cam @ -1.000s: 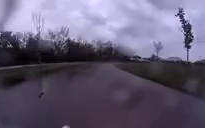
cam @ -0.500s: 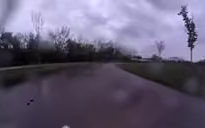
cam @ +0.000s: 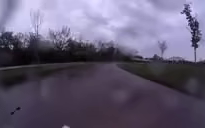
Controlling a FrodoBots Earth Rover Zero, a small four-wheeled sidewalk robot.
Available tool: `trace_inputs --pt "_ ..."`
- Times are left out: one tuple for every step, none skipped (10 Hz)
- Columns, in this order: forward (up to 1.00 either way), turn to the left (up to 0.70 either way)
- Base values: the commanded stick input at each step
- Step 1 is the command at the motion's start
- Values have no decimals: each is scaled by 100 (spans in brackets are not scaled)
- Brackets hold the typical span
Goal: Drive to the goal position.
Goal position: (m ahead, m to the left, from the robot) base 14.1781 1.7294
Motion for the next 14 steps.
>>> trace_inputs --pt "70 0" --pt "70 0" --pt "70 0" --pt "70 0" --pt "70 0" --pt "70 0" --pt "70 0" --pt "70 0" --pt "70 0" --pt "70 0" --pt "70 0" --pt "70 0" --pt "70 0" --pt "70 0"
